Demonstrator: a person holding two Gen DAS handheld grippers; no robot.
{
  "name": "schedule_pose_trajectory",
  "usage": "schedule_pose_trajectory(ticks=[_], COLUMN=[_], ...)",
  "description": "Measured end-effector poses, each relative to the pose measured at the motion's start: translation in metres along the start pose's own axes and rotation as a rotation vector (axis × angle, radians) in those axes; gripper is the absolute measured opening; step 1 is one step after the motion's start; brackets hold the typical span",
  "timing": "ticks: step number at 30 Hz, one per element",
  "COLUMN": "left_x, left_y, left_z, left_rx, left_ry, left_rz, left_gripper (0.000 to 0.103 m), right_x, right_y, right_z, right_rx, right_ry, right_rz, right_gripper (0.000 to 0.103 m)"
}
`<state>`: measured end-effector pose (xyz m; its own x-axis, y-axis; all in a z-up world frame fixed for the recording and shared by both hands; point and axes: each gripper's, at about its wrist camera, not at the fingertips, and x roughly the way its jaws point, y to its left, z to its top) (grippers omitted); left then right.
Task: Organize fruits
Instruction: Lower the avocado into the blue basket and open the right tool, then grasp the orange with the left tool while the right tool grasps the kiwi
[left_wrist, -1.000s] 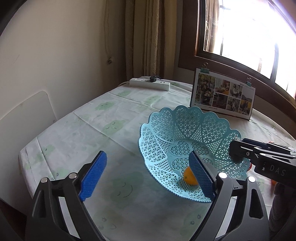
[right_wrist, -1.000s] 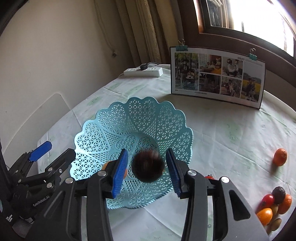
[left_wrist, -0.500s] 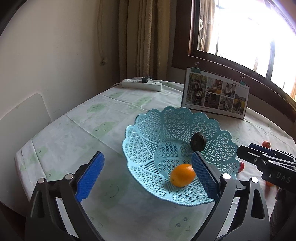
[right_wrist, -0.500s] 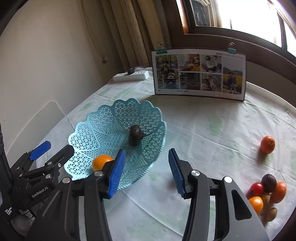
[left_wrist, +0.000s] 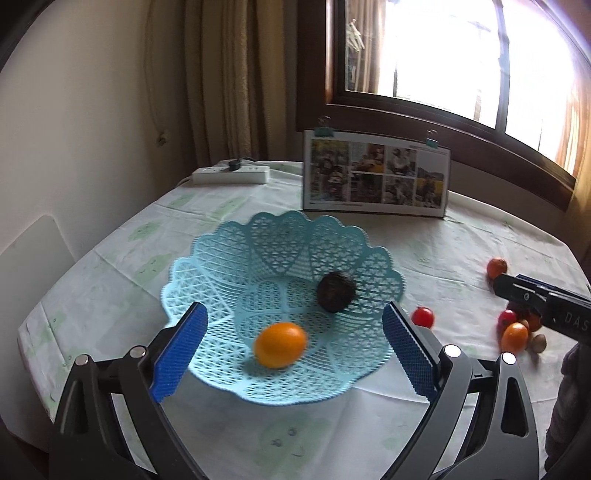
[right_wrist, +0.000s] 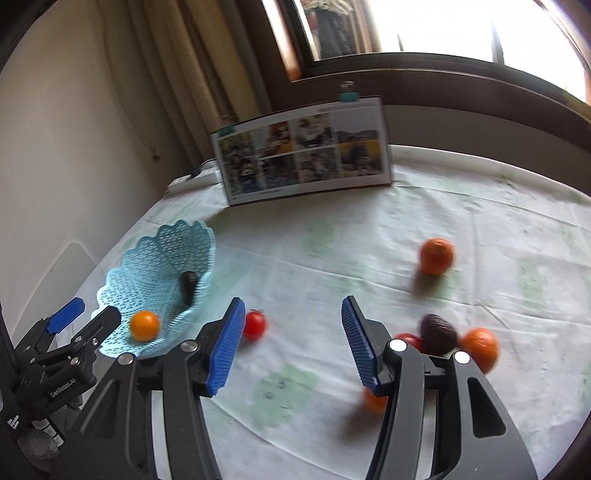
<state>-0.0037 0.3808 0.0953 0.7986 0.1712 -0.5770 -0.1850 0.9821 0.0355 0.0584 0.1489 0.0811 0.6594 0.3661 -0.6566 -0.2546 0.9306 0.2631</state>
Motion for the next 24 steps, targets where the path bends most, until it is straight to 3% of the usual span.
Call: schedule_pose_trajectory(ticks=[12,24], left_x=[0.000,0.012], left_y=[-0.076,-0.117], left_z=[-0.010,-0.027], left_rx=[0.147,0.204], left_ry=[0.022,0.101], left_rz=[-0.083,-0.148], left_gripper=[0.097,0.097], right_x=[-0.029,-0.038], right_y=[-0.074,-0.118], right_z=[-0.021,-0.059], right_rx=[0.087,0.094], right_ry=[-0.028,0.049], right_rz=[-0.112,-0.182], right_gripper=[0.057,0.058])
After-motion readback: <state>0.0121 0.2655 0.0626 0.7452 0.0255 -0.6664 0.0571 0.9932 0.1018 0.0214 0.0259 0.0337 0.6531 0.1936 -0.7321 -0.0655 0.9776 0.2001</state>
